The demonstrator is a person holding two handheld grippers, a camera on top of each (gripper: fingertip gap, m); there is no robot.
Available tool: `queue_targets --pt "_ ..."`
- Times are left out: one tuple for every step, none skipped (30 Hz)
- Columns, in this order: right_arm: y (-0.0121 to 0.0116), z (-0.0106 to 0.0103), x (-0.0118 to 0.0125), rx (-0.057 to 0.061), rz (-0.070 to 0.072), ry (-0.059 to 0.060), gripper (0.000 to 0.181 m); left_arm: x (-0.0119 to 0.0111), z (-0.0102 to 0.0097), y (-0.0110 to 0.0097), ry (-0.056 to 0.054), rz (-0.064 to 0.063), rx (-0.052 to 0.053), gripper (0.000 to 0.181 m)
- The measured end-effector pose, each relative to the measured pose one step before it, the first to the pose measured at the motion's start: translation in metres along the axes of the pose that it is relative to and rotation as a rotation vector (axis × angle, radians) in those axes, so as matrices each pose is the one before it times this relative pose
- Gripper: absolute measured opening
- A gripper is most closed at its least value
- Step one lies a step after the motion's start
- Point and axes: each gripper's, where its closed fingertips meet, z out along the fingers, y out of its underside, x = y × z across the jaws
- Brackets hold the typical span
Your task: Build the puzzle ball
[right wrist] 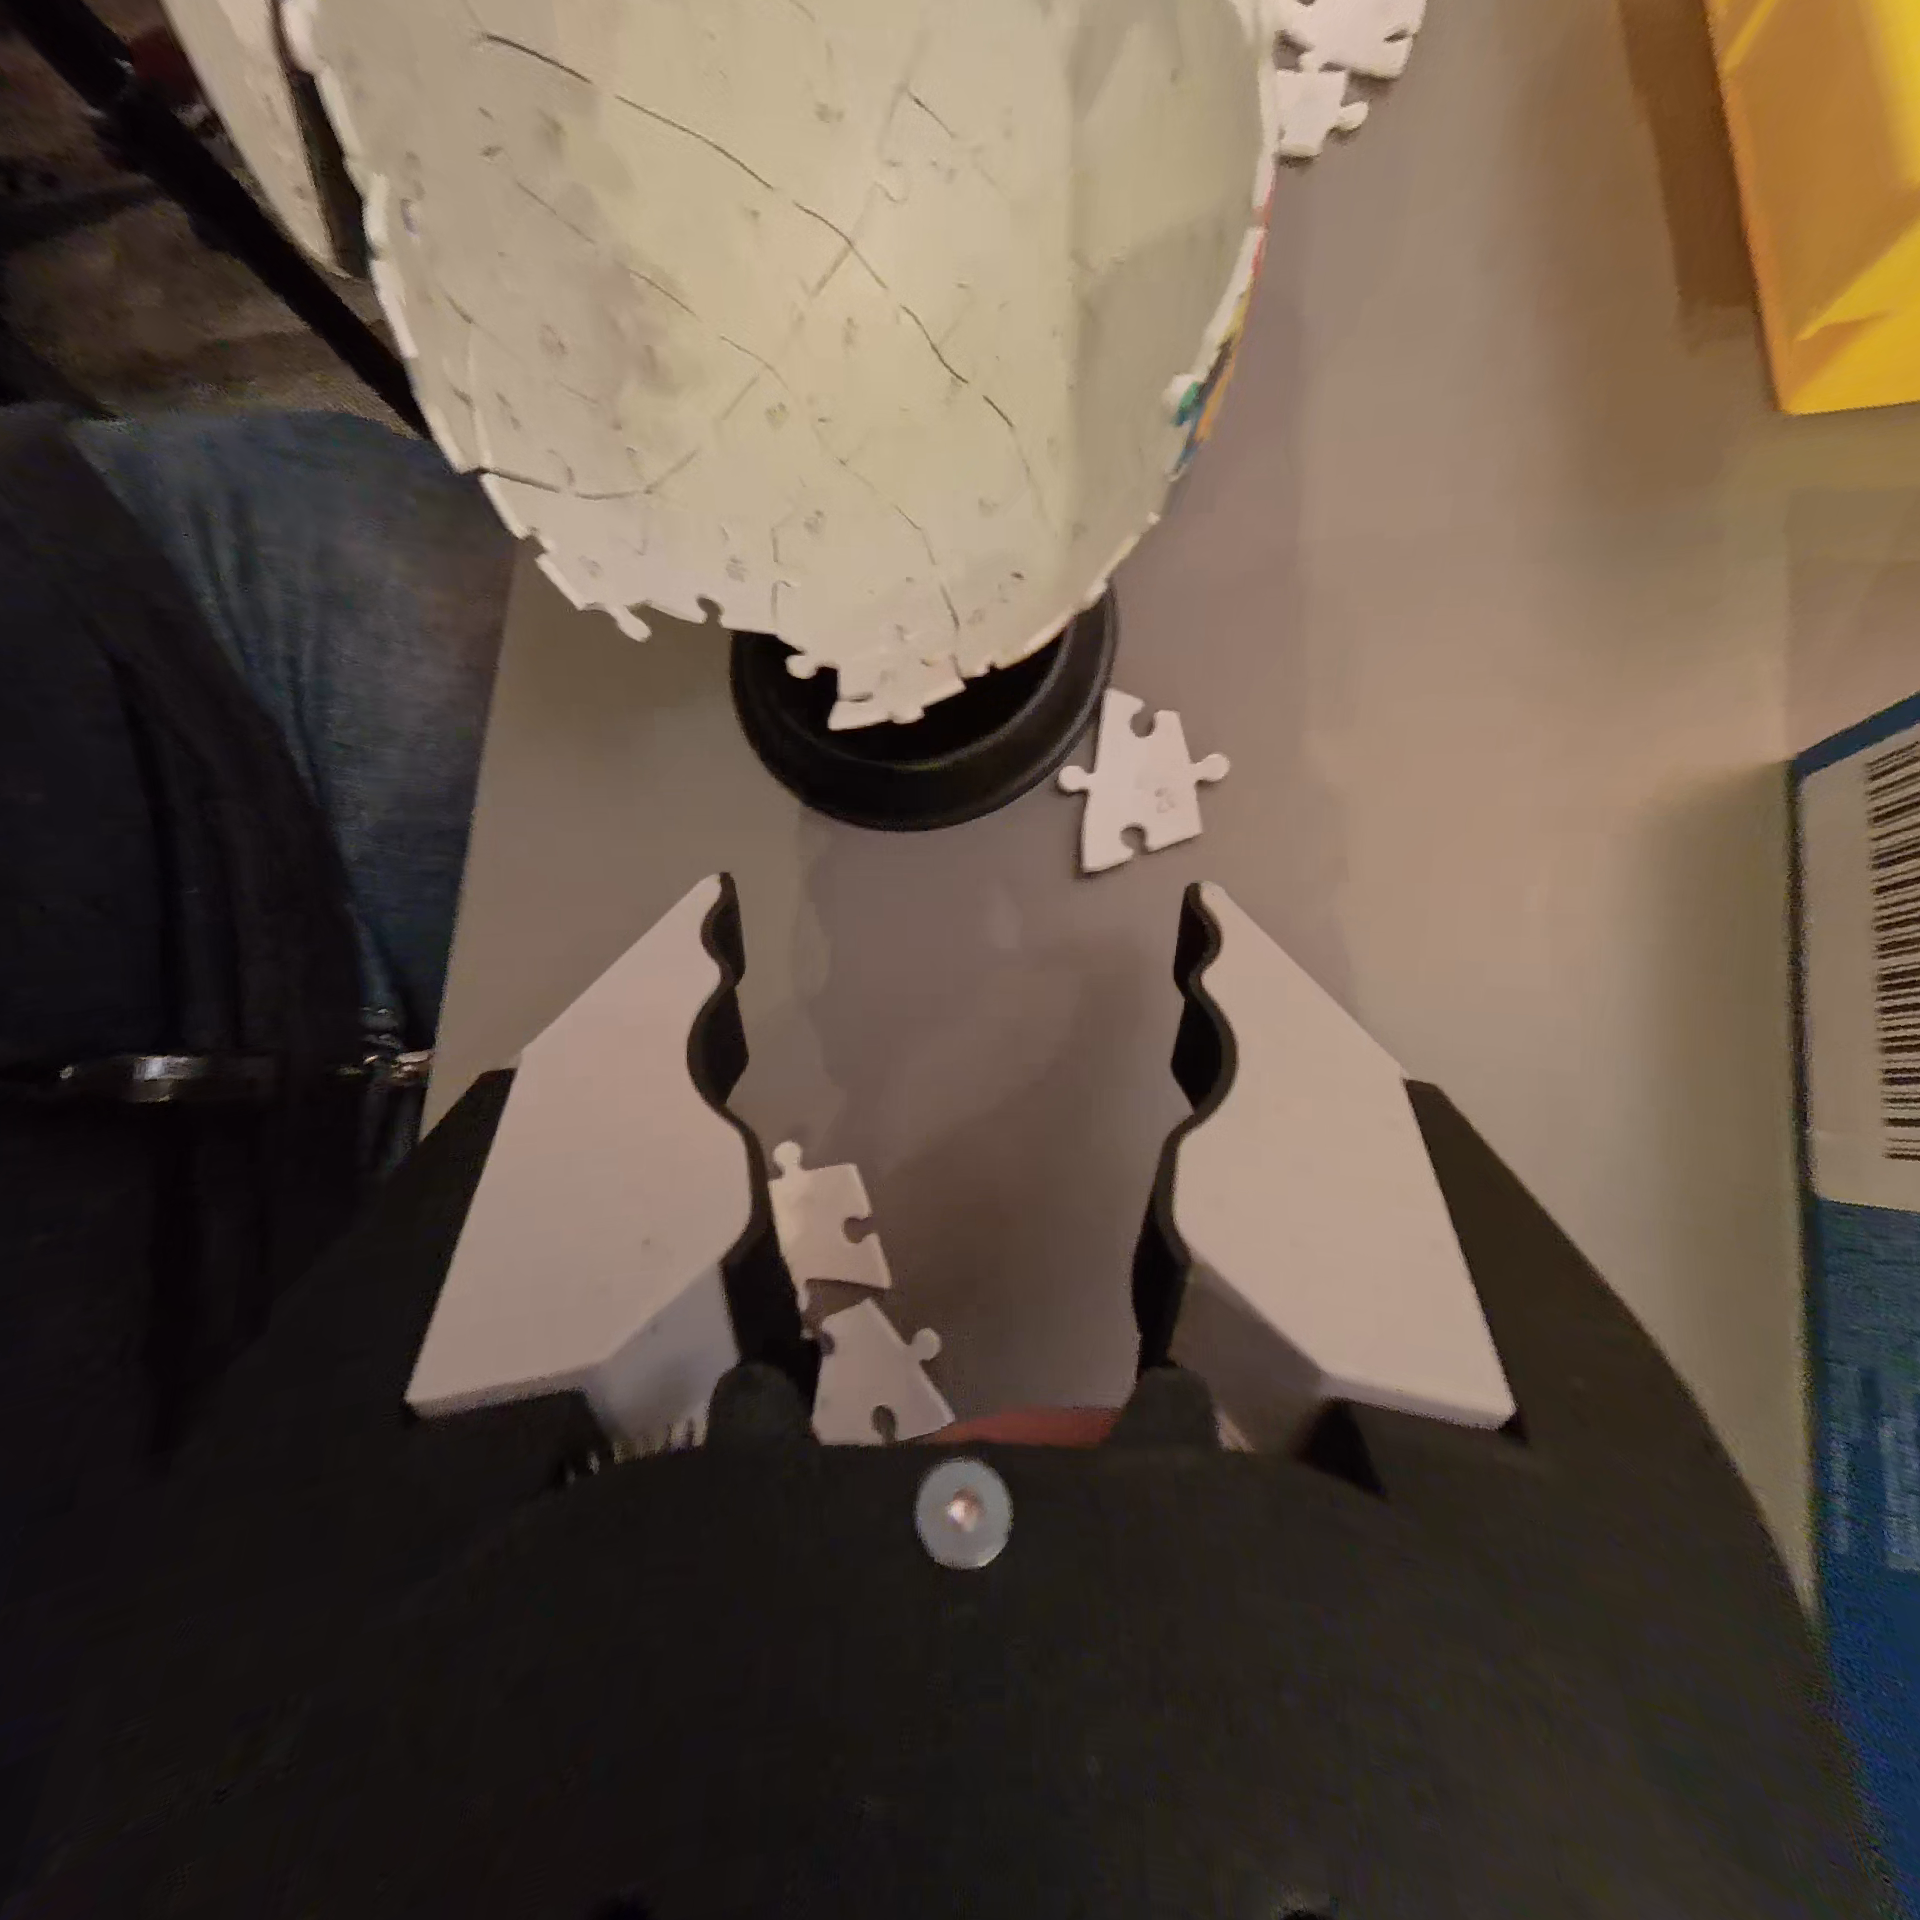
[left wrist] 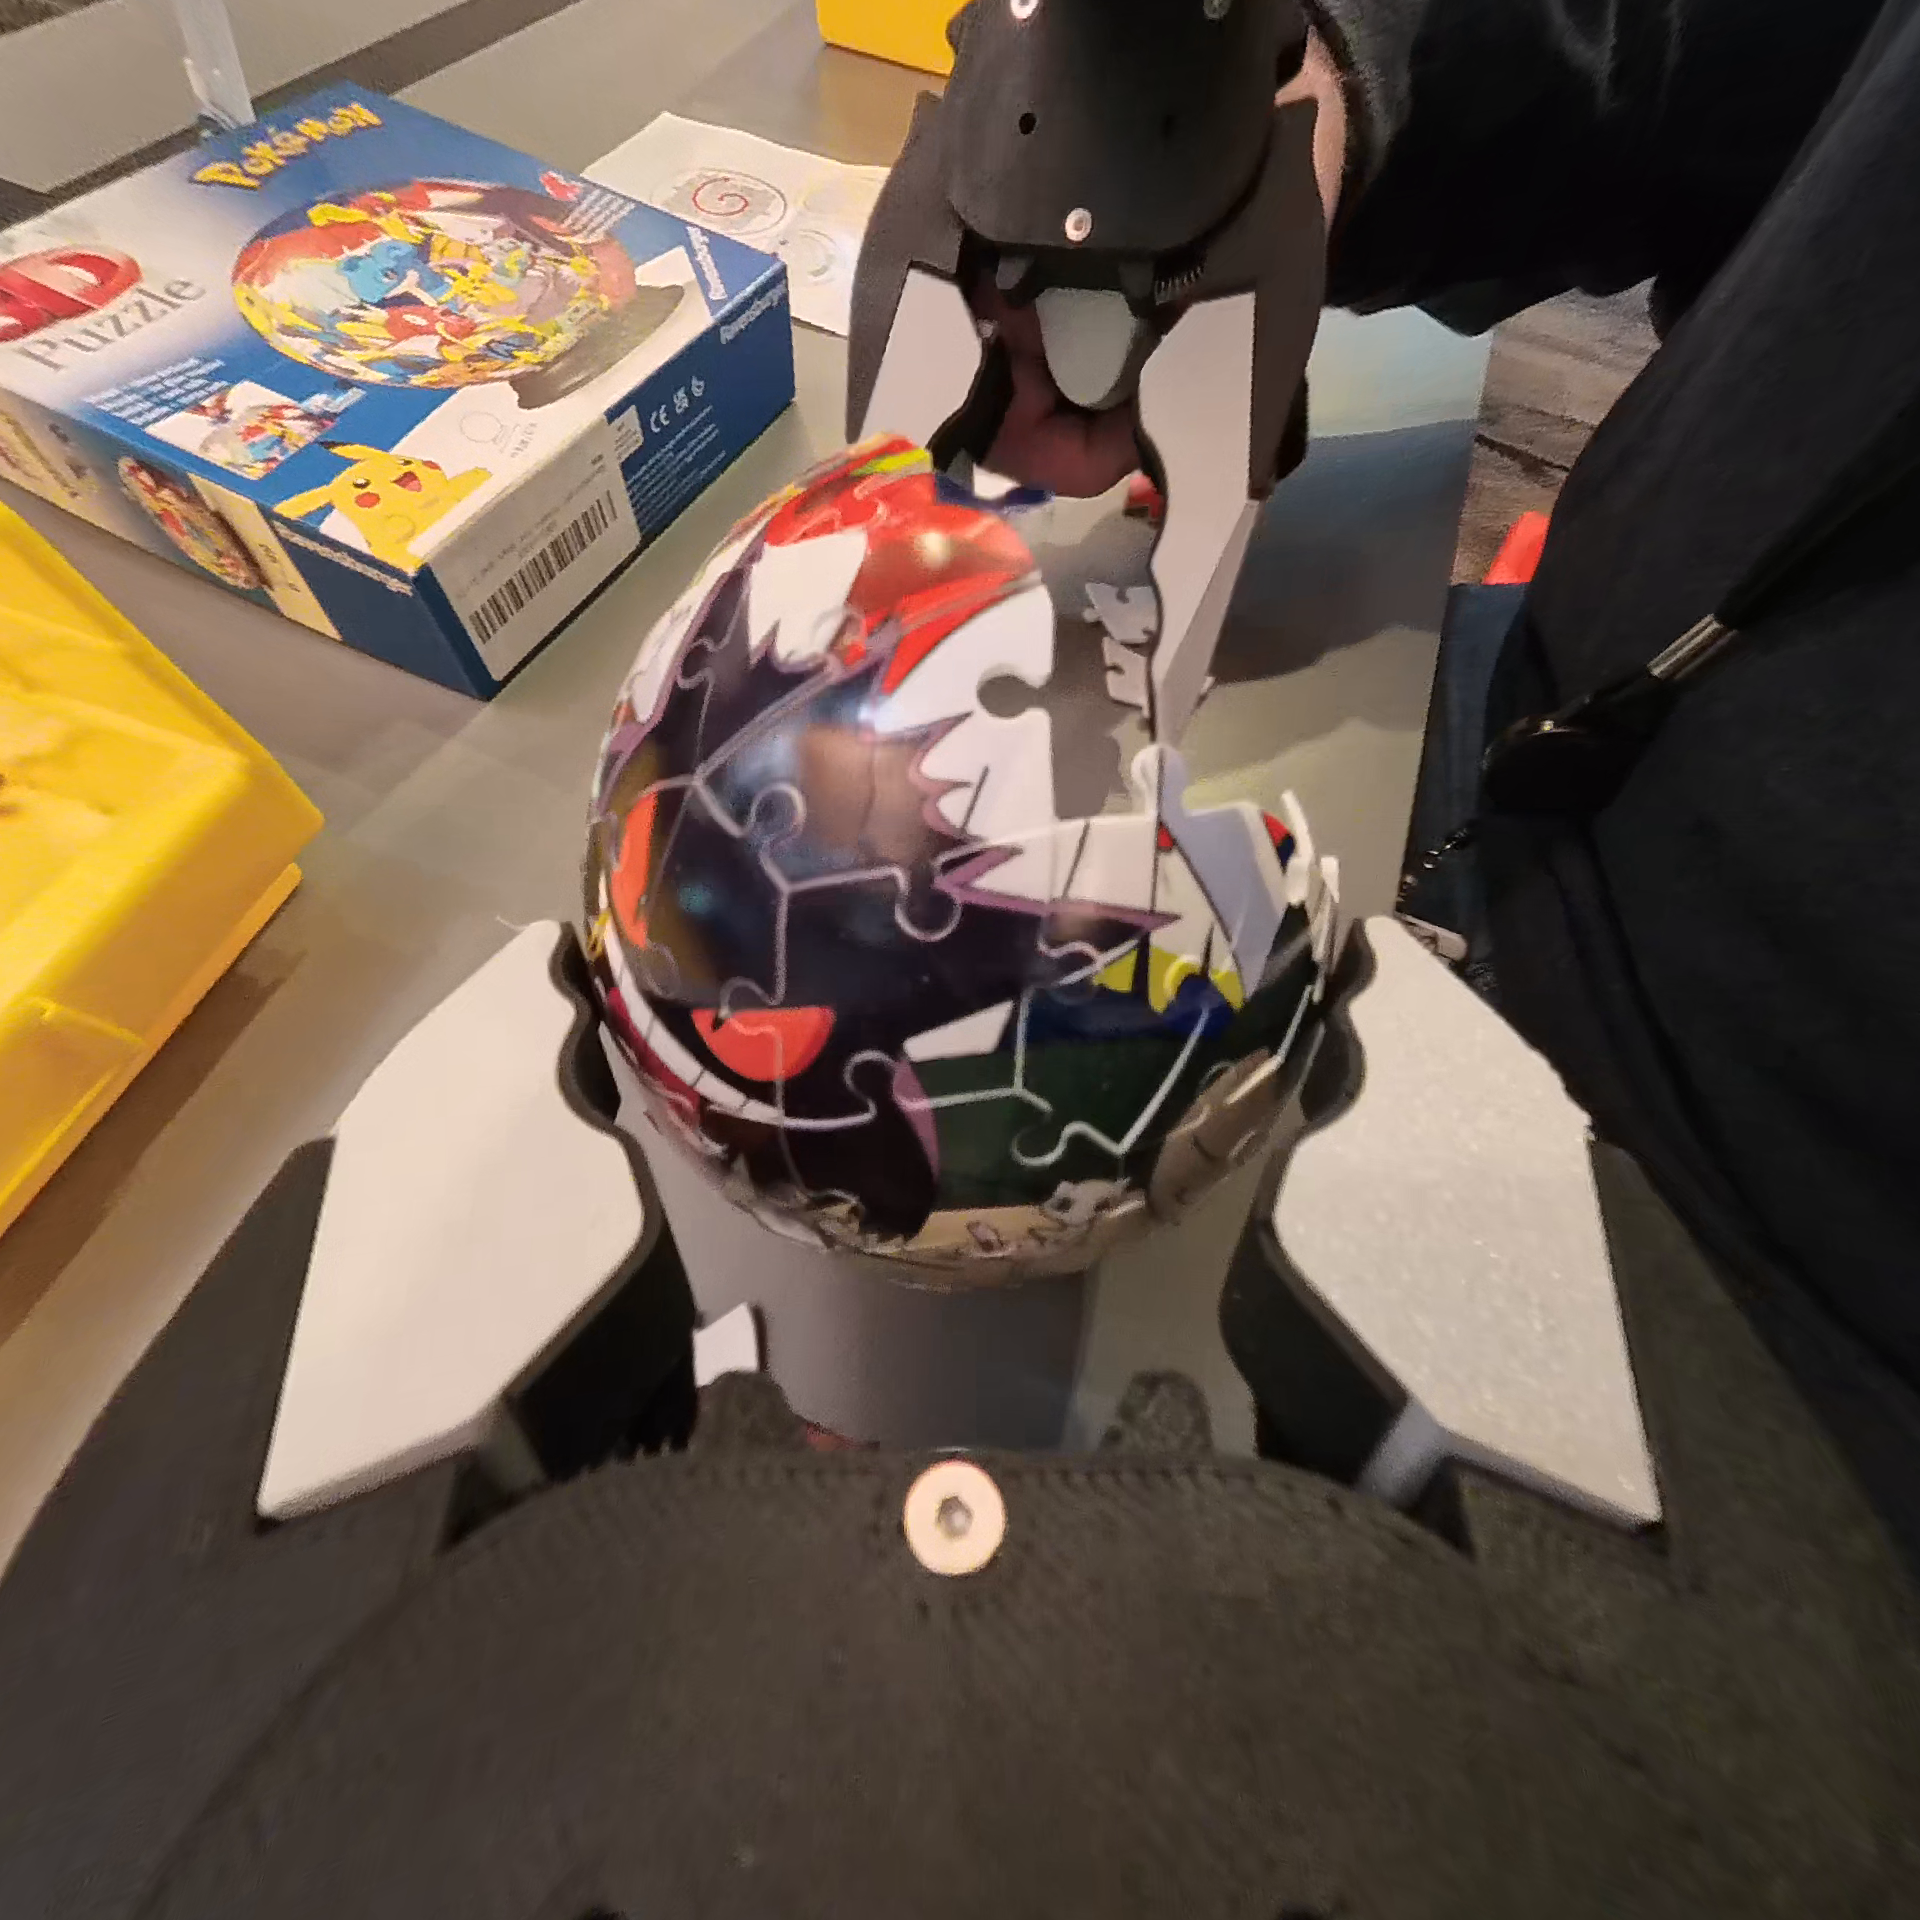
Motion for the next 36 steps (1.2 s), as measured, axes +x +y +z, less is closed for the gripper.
queue_targets --pt "-0.00158 0.00029 0.0035 -0.0008 -0.0037 0.0116 0.081 -0.00144 -0.00232 -0.00056 -0.016 0.0056 -0.0024 0.128" --pt "-0.00148 0.00062 0.00191 -0.0021 0.0002 -0.0016 0.08 -0.00166 -0.00275 -0.001 -0.0165 0.0041 -0.0001 0.128" --pt "-0.0018 0.00069 0.00344 -0.0005 -0.0038 0.0083 0.079 -0.0023 -0.00288 -0.00143 -0.02 0.0023 0.0027 0.128" --pt "-0.00135 0.00109 0.00496 -0.0019 -0.0116 0.0176 0.073 -0.00239 -0.00303 -0.00076 -0.019 0.0014 -0.0016 0.128" --pt "-0.00011 0.00193 0.00459 -0.0109 -0.0136 0.0164 0.07 -0.00106 -0.00256 0.00001 -0.0099 0.0007 -0.0041 0.129" --pt "0.00034 0.00234 0.00349 -0.0141 -0.0141 0.0135 0.069 -0.00108 -0.00168 0.00102 -0.0108 0.0009 -0.0068 0.129" --pt "-0.00061 0.00231 0.00336 -0.0082 -0.0136 0.0149 0.068 -0.00158 -0.00107 0.00148 -0.0146 0.0031 -0.007 0.129" --pt "-0.00011 0.00248 0.00244 -0.0095 -0.0116 0.0105 0.067 -0.00096 -0.0009 0.0011 -0.0115 0.0012 -0.0035 0.128" --pt "0.00108 0.00258 0.00091 -0.0159 -0.0169 0.0034 0.064 -0.00015 -0.00051 0.00097 -0.0061 -0.0033 -0.0035 0.129" --pt "0.00099 0.00253 0.00143 -0.0144 -0.022 0.0116 0.064 -0.00005 -0.00043 0.00069 -0.0081 0.0014 -0.0035 0.129" --pt "-0.0001 0.00223 0.00146 -0.0067 -0.0185 0.0121 0.063 0.00001 -0.00029 0.00056 -0.0092 0.0056 -0.0059 0.129" --pt "-0.00046 0.0021 0.00049 -0.0033 -0.0126 0.0048 0.061 -0.00004 -0.00014 0.00037 -0.0072 0.0028 -0.0063 0.129" --pt "-0.00018 0.0019 0.00105 -0.004 -0.0083 0.0063 0.059 -0.00036 -0.00004 -0.00001 -0.0079 0.0005 -0.004 0.129" --pt "0.00075 0.00166 0.00216 -0.007 -0.0076 0.0127 0.056 -0.00068 0.00012 -0.00014 -0.0099 0.004 -0.0024 0.129" --pt "0.00136 0.00175 0.00253 -0.0094 -0.0105 0.0154 0.053 -0.00122 0.00021 0.00018 -0.0119 0.0011 -0.0054 0.129" --pt "-0.00059 0.00111 0.00068 0.0049 -0.0065 0.0046 0.048 -0.00107 0.00008 0.00006 -0.0085 -0.0004 -0.0058 0.129" --pt "-0.00058 0.00077 -0.00073 0.0059 0.0021 -0.0078 0.042 -0.00063 -0.00007 -0.00009 -0.0072 0.0028 -0.003 0.129" --pt "-0.00002 0.00061 0.00005 0.006 0.002 -0.0039 0.039 -0.00097 -0.00004 -0.00015 -0.009 0.0029 -0.0041 0.129" --pt "0.00014 0.00021 0.00062 0.0062 0.0023 0.0013 0.036 -0.00021 -0.00001 0.00019 -0.0051 0.0052 -0.0075 0.129" --pt "0.00018 0.0001 -0.00007 0.005 0.0053 -0.0035 0.035 0.00032 0.00003 0.00007 -0.0016 0.0067 -0.0081 0.129" --pt "0.00021 0.00005 -0.00064 0.0048 0.0031 -0.0048 0.033 -0.00053 -0.00004 -0.00012 -0.0045 0.0062 -0.0064 0.129" --pt "-0.00001 0.00004 -0.00017 0.0051 -0.0023 -0.0007 0.028 -0.00064 0.00017 -0.00019 -0.0037 0.0037 -0.0056 0.129" --pt "0.00009 0.00016 0.0004 0.0034 -0.0009 0.0034 0.026 -0.00053 0.00023 0.0 -0.0027 0.0028 -0.0068 0.129" --pt "0.00013 0.00003 -0.00004 0.0034 0.0037 -0.001 0.025 -0.00074 0.00036 0.00005 -0.0071 0.0063 -0.0098 0.129" --pt "0.00042 0.00004 -0.00029 0.0037 0.0046 -0.0031 0.024 -0.00024 0.00036 -0.00007 -0.0082 0.0126 -0.0104 0.129" --pt "0.00028 -0.00014 0.00013 0.0038 0.0002 0.0014 0.022 0.00075 0.00066 -0.00057 -0.0036 0.0114 -0.0077 0.129" --pt "0.00044 -0.00009 0.00024 0.0028 0.0017 0.0017 0.022 0.00104 0.00079 -0.00139 -0.0002 0.0059 -0.0027 0.129" --pt "0.00035 -0.00021 -0.00002 0.0016 0.003 -0.0006 0.022 0.00074 0.00088 -0.00109 -0.0013 0.0042 -0.0022 0.129" --pt "0.00034 -0.00022 0.00021 0.0014 -0.001 0.0022 0.022 0.00037 0.00093 -0.0011 -0.0019 0.0041 -0.0004 0.129" --pt "0.00064 -0.00036 0.00012 0.0013 -0.0033 0.0018 0.022 0.00018 0.00087 -0.00082 -0.0007 0.0022 -0.0007 0.129" --pt "0.00077 -0.00069 -0.0003 0.0007 -0.0028 -0.0009 0.022 -0.00005 0.00061 -0.00063 -0.0008 0.0008 -0.0017 0.129" --pt "0.00093 -0.00071 -0.00028 0.0018 0.0025 -0.0021 0.022 -0.00037 0.00034 -0.00053 -0.003 0.0023 -0.0022 0.129" --pt "0.00069 -0.00063 -0.00055 0.0047 0.0073 -0.0055 0.022 -0.00023 0.00058 -0.00037 -0.0032 0.0034 -0.0022 0.129" --pt "0.00007 -0.00086 -0.00068 0.0088 0.0055 -0.006 0.022 0.00017 0.00075 -0.00036 -0.0011 0.0032 -0.0027 0.129" --pt "-0.00022 -0.00131 -0.00112 0.0088 0.0032 -0.0075 0.022 0.00052 0.00077 -0.00052 0.0006 0.0028 -0.0011 0.129" --pt "-0.00059 -0.00177 -0.00075 0.008 0.0037 -0.0043 0.022 0.00081 0.0009 -0.00038 0.0027 0.0013 -0.0026 0.129"
